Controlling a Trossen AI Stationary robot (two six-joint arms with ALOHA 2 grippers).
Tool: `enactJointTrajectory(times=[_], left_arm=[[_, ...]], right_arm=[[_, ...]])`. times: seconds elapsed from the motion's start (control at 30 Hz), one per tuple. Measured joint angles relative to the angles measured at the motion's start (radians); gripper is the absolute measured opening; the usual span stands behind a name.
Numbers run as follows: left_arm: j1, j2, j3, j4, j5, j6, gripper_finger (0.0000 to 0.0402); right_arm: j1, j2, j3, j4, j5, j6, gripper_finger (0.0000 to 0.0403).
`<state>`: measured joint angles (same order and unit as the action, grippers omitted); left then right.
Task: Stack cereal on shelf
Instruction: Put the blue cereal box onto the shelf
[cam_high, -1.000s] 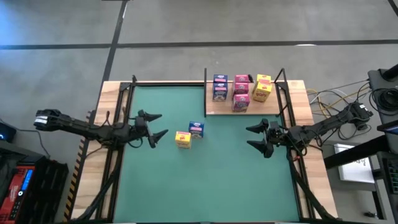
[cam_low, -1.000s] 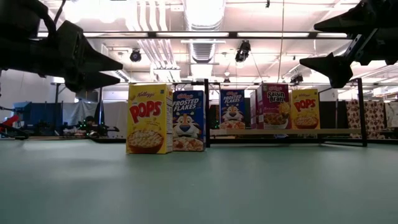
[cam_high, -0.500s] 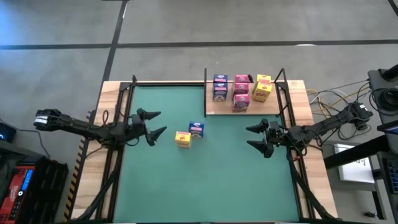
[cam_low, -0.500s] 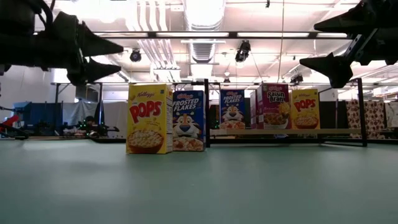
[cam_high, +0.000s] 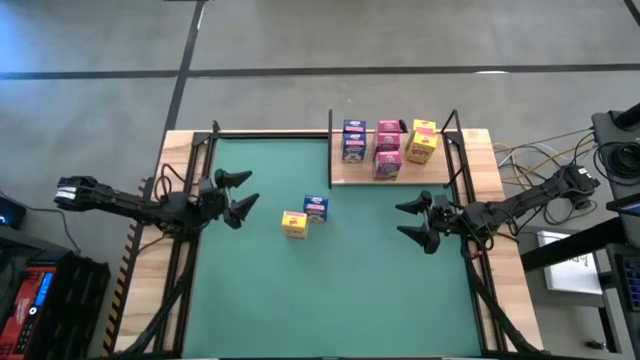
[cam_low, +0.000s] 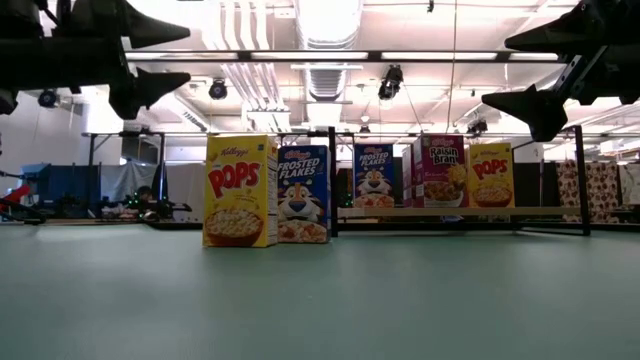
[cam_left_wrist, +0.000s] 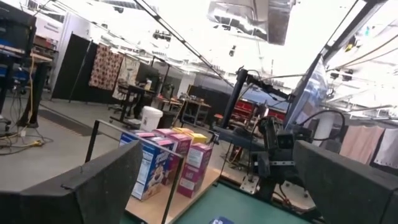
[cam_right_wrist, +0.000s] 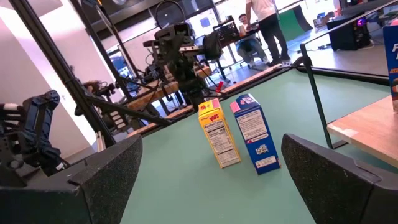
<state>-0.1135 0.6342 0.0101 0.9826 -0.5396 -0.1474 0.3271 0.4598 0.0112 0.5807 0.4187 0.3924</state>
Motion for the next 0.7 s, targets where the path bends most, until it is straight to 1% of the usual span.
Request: enactJointTrajectory(times=[0.23, 0.47, 0.7], left_arm=[[0.0, -0.015, 0.0, -0.021, 0.0, 0.0, 0.0399], [0.0, -0.094, 0.0, -0.028, 0.0, 0.0, 0.0399], [0.0, -0.171, -0.001, -0.029, 0.001, 0.0, 0.0399]], right_arm=[[0.0, 0.0, 0.0, 0.0, 0.0, 0.0, 0.0373], [0.0, 0.0, 0.0, 0.004, 0.0, 0.0, 0.0373], [0.0, 0.0, 0.0, 0.048, -0.009, 0.003, 0.0373]])
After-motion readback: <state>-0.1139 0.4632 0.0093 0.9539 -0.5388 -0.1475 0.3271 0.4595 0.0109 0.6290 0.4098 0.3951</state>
